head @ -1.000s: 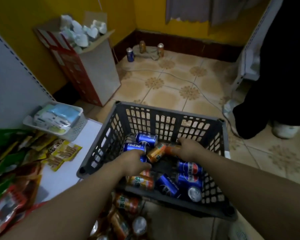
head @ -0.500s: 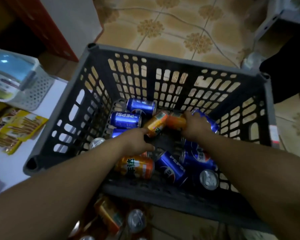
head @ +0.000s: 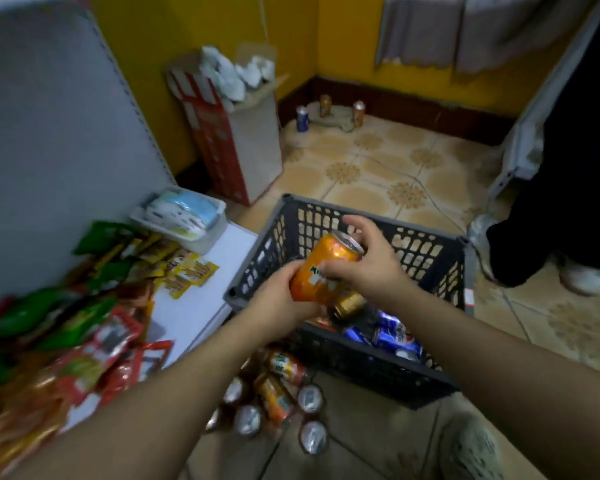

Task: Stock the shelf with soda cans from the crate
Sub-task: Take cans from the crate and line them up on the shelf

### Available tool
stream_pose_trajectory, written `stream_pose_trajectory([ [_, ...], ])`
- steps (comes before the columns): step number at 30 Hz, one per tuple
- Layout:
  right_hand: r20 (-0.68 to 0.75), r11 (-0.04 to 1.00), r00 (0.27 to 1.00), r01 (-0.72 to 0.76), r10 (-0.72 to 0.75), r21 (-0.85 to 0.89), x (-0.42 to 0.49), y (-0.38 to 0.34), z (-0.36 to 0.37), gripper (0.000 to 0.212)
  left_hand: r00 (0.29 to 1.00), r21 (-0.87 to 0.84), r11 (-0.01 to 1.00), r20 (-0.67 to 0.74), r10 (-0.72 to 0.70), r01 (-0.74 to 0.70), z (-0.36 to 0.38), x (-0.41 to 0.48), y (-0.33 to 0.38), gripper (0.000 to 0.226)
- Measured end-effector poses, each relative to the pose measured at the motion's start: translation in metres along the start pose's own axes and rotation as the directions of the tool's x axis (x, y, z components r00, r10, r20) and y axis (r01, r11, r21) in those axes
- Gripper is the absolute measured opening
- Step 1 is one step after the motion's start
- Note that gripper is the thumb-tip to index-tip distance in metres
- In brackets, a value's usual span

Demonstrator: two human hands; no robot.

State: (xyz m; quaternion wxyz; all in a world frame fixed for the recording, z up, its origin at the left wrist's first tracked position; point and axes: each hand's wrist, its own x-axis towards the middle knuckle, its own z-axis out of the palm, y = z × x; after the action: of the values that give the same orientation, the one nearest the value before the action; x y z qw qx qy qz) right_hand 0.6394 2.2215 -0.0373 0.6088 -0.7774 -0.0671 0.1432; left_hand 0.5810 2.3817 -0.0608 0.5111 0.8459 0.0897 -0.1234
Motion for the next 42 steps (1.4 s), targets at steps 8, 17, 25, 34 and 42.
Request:
stream_pose_trajectory([
  [8,0.057,0.872,0.978,0.153,-0.203,0.465,-0.112,-0.149,0.088,0.031,0.961,-0.573,0.806,-0.275,-0.015,-0.151,-0.092,-0.186,0.075,0.047],
  [17,0.193,0.875,0.883,0.353,-0.429,0.33,-0.224,-0.264,0.179,0.048,0.819,-0.271,0.916,-0.566,0.095,-0.294,-0.17,-0.359,0.094,0.067],
  [25,0.458,0.869,0.738,0.42,-0.495,0.261,-0.261,-0.33,0.246,0.049,0.765,-0.321,0.883,-0.641,0.064,-0.343,-0.243,-0.439,0.073,0.054],
  [34,0.628,0.844,0.584,0.474,-0.515,0.252,-0.258,-0.368,0.362,0.069,0.679,-0.128,0.985,-0.734,-0.016,-0.116,-0.337,-0.494,0.024,0.059],
  [42,0.677,0.795,0.471,0.531,-0.565,0.294,-0.267,-0.402,0.487,0.074,0.347,0.074,0.675,-0.895,-0.28,0.734,-0.437,-0.607,-0.076,0.071],
])
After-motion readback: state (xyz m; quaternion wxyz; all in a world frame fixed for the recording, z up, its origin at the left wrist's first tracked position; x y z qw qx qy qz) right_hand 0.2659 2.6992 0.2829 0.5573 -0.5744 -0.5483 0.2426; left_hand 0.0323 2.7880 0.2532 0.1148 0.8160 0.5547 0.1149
